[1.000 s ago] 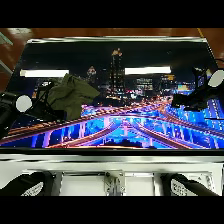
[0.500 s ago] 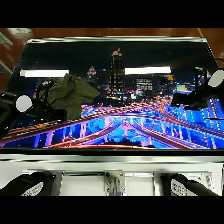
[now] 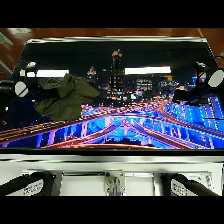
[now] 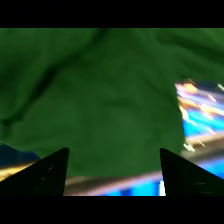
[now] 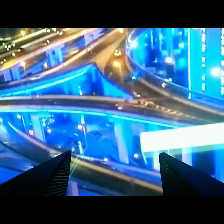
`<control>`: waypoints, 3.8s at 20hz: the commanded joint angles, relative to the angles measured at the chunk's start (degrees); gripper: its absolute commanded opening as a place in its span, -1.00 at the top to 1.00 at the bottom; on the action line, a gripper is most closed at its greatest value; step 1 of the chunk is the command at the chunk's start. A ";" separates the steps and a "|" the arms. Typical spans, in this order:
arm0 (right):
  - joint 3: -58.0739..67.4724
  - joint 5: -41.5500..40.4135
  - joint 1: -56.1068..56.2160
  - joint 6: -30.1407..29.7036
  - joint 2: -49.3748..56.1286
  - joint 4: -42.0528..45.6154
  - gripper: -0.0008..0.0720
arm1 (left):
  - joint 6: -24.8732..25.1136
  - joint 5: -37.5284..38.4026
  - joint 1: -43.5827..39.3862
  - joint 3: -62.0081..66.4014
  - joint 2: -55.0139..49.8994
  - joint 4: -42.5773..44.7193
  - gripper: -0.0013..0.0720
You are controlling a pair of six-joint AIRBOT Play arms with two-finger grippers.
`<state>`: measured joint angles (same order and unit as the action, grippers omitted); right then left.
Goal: Fold the shirts.
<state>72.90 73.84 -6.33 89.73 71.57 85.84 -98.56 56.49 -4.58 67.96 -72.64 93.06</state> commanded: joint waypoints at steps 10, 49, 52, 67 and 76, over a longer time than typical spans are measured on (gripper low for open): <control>0.07 -3.04 0.07 0.07 0.04 -0.04 -0.87 | 3.37 7.04 7.61 22.32 -34.32 -1.05 -0.90; -24.28 -2.47 0.07 -8.76 -14.10 -19.78 -0.87 | -7.21 -0.85 -35.89 5.68 -12.44 -21.70 -0.77; -24.17 -5.90 -0.22 -10.69 -13.16 -20.20 -0.87 | -4.68 7.26 -26.75 11.50 -9.97 -21.49 -0.92; -24.24 0.76 -3.67 -17.40 4.42 -37.03 -0.87 | 3.26 -2.82 -8.83 -15.06 -11.08 -41.48 -0.91; -24.24 -3.48 4.76 -17.09 10.71 -37.62 -0.87 | 3.72 -11.85 -11.13 -14.71 -18.58 -48.09 -0.21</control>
<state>48.71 72.49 -5.02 72.40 80.27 48.64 -94.13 47.22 -15.33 53.30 -89.25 46.19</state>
